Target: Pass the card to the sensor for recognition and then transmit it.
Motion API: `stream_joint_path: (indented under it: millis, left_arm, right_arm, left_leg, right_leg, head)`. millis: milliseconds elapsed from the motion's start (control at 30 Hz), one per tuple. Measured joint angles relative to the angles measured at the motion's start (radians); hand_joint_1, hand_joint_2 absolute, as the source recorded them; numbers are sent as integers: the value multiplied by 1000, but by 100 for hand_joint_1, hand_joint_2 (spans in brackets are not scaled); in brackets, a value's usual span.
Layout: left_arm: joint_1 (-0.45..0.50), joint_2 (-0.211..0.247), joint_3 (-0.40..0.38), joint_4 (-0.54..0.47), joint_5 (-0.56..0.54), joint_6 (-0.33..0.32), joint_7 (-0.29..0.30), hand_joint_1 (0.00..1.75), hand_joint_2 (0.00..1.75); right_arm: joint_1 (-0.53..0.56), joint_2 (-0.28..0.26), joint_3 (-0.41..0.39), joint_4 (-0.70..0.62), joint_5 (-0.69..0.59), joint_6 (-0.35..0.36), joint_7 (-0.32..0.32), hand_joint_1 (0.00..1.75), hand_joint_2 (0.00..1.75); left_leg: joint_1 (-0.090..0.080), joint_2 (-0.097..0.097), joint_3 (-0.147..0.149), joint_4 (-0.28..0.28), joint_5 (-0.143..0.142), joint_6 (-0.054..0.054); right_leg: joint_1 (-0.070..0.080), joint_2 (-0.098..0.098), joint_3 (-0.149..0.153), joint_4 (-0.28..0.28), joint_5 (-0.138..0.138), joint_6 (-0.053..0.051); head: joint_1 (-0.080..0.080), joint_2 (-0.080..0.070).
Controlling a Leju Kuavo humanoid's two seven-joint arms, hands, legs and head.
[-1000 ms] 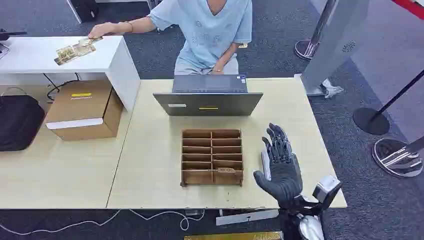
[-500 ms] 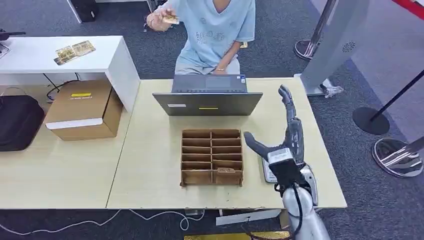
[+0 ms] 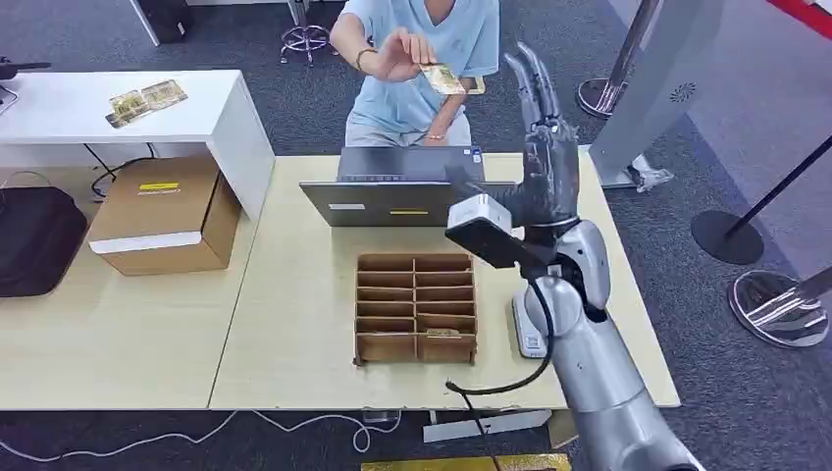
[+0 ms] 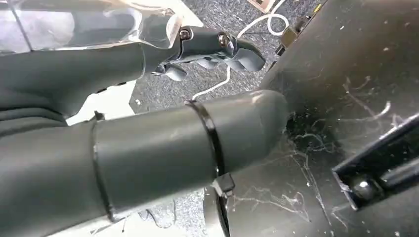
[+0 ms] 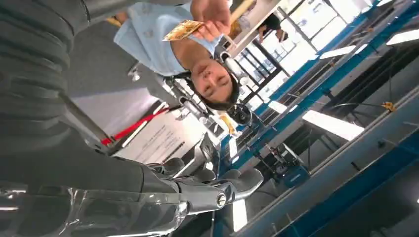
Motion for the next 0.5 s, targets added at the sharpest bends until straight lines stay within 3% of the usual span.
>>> stream_joint_path:
  millis: [233,500]
  left_arm:
    - [4,0,9,0,20,4,11,0,0]
    - [9,0,26,0,31,8,12,0,0]
  right_arm:
    - [-222,2,48,197,130,14,92,0,175]
    - [-396,38,79,425,202,12,129,0,175]
  left_leg:
    - [0,0,0,0,1,0]
    - [0,-1,0,0,1,0]
  right_leg:
    - [0,0,0,0,0,0]
    - [0,-1,0,0,0,0]
  head:
    - [0,0]
    - [0,0]
